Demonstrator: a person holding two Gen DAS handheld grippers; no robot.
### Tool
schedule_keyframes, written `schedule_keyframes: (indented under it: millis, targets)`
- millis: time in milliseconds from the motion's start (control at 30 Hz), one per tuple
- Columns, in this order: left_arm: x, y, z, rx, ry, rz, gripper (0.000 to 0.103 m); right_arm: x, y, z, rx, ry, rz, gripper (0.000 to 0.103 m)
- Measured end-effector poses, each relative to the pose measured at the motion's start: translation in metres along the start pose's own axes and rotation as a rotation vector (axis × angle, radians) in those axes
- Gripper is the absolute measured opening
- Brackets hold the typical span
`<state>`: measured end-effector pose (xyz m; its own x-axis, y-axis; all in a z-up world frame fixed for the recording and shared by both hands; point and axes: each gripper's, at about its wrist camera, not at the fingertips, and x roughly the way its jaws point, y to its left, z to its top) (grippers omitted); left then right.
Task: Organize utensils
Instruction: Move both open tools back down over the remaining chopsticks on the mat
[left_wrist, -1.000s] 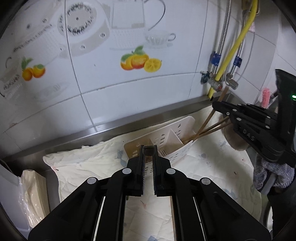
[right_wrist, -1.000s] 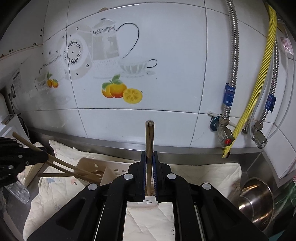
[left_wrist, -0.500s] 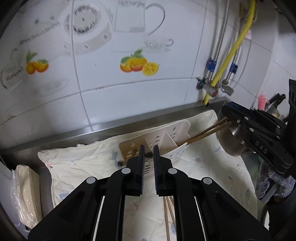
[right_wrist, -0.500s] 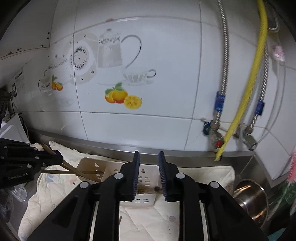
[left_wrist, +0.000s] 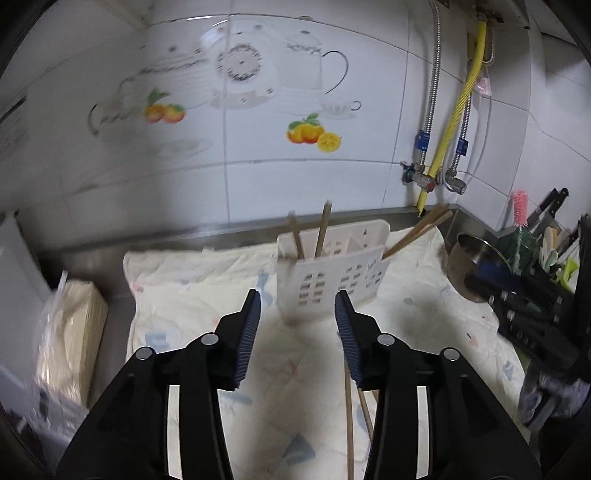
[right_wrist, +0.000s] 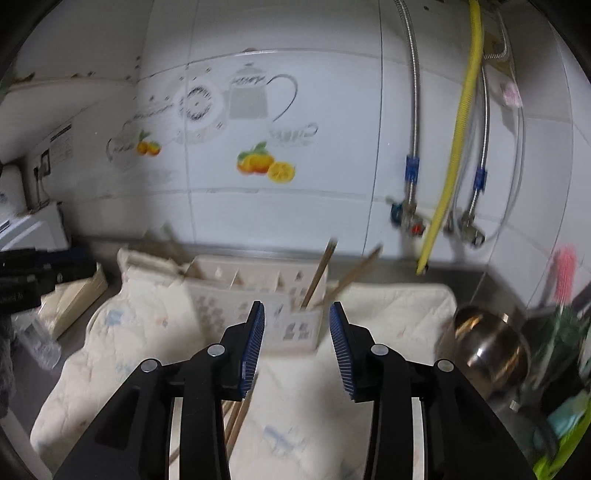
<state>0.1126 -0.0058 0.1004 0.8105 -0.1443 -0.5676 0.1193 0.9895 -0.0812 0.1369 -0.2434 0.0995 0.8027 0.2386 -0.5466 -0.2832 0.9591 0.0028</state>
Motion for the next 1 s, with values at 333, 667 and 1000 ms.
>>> schedule_keyframes:
  millis: [333, 667, 1000]
  targets:
    - [-0.003, 0.012, -0.071, -0.063, 0.035, 0.079, 0.054, -0.001, 0.042, -0.102, -0.001, 0.141, 0.058, 0.033]
    - [0.002, 0.029, -0.112, -0.123, 0.09, 0.1, 0.055, 0.023, 0.062, -0.158, 0.072, 0.27, 0.111, 0.016]
    - [0.008, 0.037, -0.127, -0.153, 0.118, 0.096, 0.055, 0.039, 0.063, -0.167, 0.107, 0.304, 0.109, 0.007]
